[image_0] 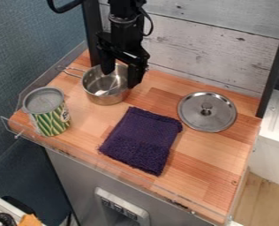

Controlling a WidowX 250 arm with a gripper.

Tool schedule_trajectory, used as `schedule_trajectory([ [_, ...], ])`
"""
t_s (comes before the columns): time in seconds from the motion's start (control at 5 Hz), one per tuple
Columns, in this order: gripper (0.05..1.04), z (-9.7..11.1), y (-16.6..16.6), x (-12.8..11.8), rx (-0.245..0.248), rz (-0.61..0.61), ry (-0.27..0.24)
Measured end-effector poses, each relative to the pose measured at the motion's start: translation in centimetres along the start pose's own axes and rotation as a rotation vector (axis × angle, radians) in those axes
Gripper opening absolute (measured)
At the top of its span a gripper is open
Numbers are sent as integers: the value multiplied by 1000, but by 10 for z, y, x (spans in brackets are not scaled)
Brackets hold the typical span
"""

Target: Take the lid of the silver pot on the upper left and put it on top of silver pot

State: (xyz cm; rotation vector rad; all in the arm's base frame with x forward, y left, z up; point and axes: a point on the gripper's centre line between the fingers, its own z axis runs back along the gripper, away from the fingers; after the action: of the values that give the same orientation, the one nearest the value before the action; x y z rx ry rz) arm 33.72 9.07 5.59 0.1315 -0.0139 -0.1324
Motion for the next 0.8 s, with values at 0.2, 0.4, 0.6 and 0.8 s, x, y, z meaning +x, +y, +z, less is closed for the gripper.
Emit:
schedule_trajectory([
  [0.2, 1001, -9, -3, -1, -12, 2, 23],
  [0.4, 1001, -9, -42, 14, -34, -71, 13],
  [0.6, 1001, -7, -87, 35, -33, -165, -11],
  [0.8, 1001, -6, -125, 55, -36, -221, -39],
])
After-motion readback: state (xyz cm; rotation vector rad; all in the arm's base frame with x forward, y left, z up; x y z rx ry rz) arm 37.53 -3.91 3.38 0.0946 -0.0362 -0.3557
